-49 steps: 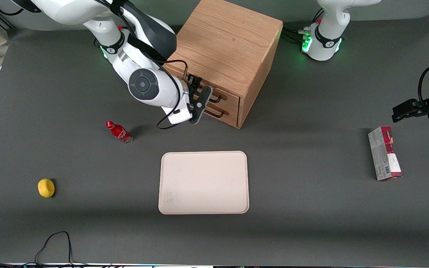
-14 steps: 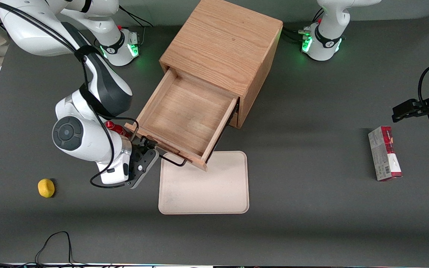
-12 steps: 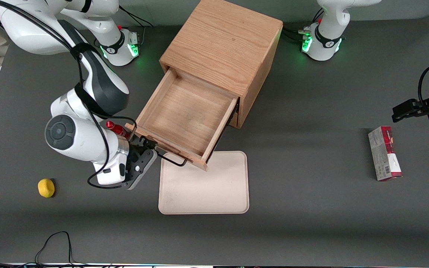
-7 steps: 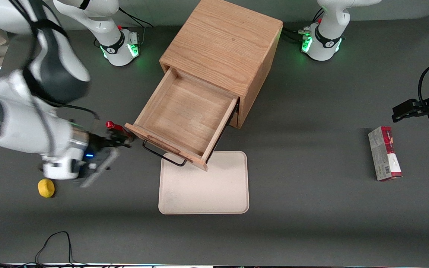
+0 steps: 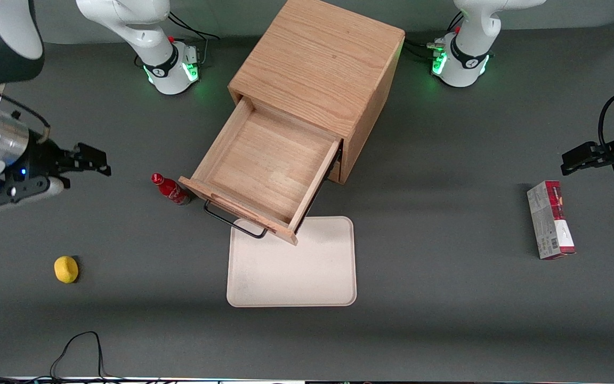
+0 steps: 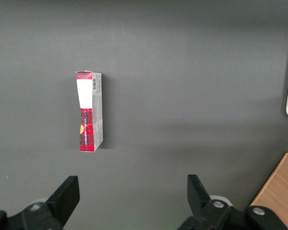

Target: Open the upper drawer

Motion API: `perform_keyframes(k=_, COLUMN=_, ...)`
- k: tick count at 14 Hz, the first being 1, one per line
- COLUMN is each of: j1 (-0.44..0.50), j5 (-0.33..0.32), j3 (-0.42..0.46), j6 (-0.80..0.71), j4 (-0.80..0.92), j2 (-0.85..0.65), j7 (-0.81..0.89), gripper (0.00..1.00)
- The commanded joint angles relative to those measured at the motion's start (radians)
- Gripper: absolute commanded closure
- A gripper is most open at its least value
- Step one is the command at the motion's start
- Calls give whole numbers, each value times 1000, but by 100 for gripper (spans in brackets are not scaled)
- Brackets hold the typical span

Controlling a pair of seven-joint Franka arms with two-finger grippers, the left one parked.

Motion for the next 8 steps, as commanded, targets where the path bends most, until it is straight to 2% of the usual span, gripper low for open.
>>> perform_keyframes(k=1, j1=8, j5=-22, j3=-37, j6=30, j4=-222, j2=-220, j7=38, gripper=0)
perform_keyframes(k=5, j1=5, j5=-82, j3=-28, j6=30, j4=-217, j2=-233, j7=206, gripper=0)
perform_keyframes(k=8, j1=5, j5=-80, j3=-26, j6=30, j4=-213, j2=-227, j7=263, gripper=0)
